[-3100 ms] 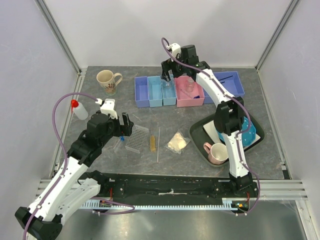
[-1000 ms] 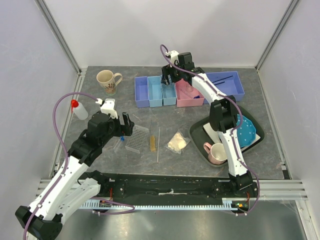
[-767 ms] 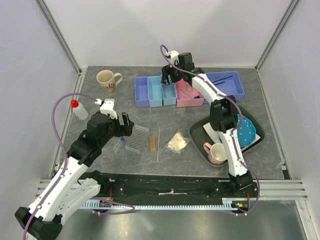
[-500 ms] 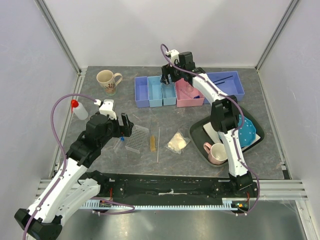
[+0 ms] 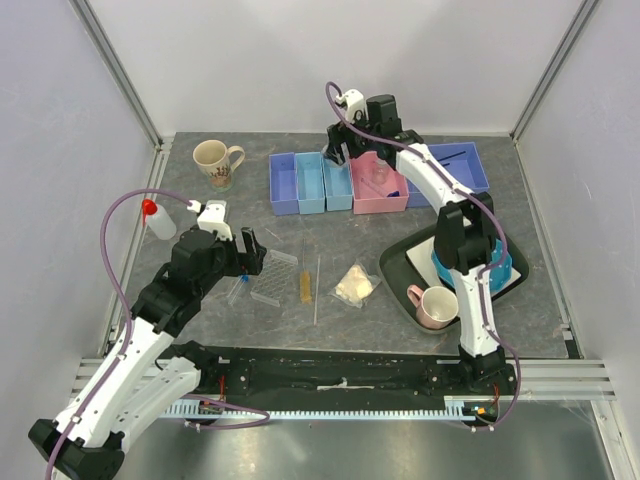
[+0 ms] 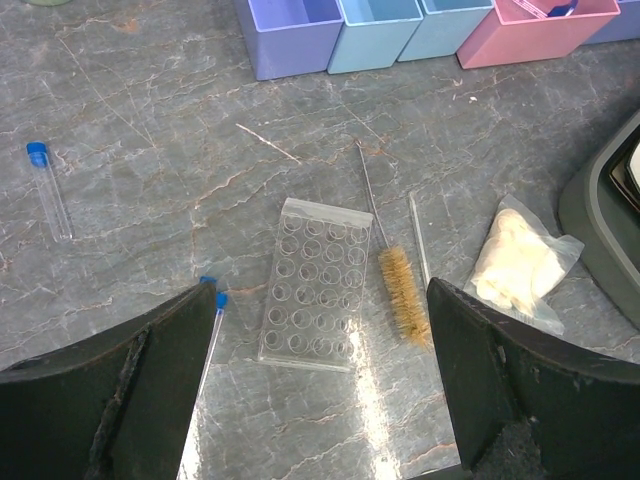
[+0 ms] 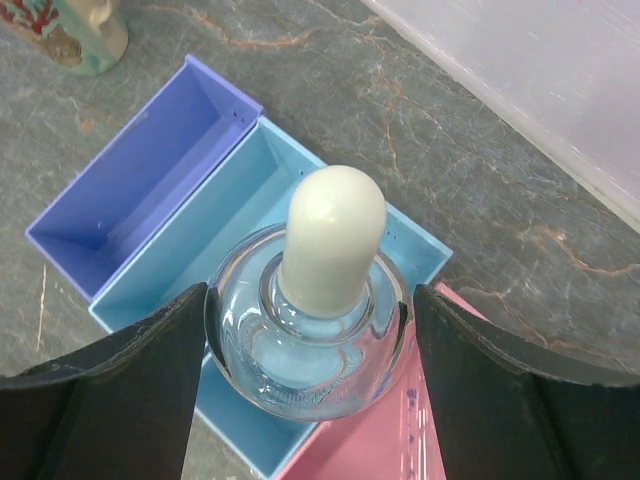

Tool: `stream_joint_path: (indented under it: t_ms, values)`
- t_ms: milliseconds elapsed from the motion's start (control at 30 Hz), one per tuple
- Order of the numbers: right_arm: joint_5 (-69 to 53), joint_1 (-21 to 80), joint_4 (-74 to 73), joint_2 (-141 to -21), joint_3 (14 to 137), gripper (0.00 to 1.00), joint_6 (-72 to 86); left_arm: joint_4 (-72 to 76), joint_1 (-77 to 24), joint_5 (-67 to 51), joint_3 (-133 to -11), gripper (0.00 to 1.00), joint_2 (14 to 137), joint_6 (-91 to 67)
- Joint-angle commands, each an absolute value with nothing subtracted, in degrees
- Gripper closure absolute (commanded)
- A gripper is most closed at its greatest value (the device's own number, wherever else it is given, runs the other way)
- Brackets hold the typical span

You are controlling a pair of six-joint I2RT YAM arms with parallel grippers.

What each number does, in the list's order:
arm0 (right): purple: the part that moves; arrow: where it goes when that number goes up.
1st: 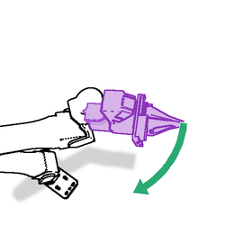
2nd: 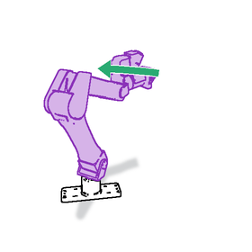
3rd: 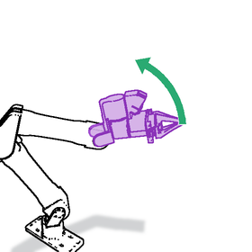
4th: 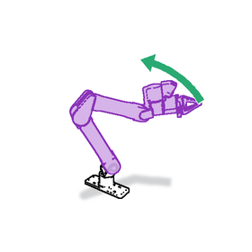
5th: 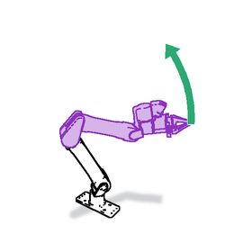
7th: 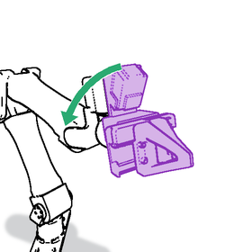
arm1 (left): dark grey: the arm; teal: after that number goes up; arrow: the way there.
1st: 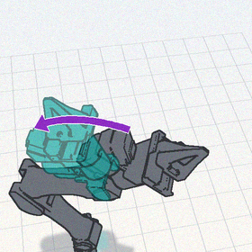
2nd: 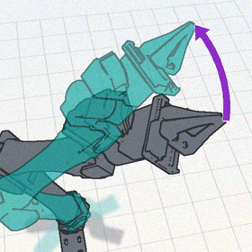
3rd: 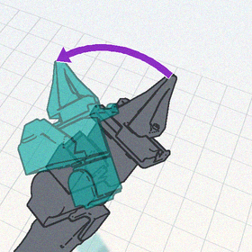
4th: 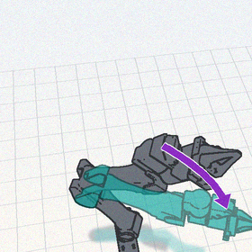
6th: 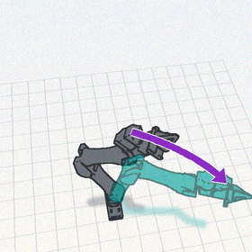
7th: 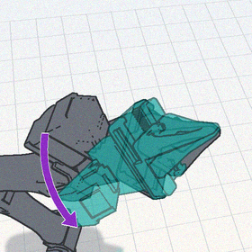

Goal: Organize the chemistry lab equipment

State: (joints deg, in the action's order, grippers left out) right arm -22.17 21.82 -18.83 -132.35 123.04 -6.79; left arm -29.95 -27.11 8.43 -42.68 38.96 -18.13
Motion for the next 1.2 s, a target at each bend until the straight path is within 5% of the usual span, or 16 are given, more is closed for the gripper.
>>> stream_joint_path:
  t_ms: [0,1167]
  values:
    - [-24.1,20.7,-14.4,-123.8,118.4,0.46,-12.4,-28.8,-27.0,8.1,-43.6,0.08,38.0,-20.0]
    - [-26.4,16.9,-7.5,-116.5,94.4,0.44,-22.4,-28.3,-27.0,6.9,-43.0,0.08,37.3,-22.1]
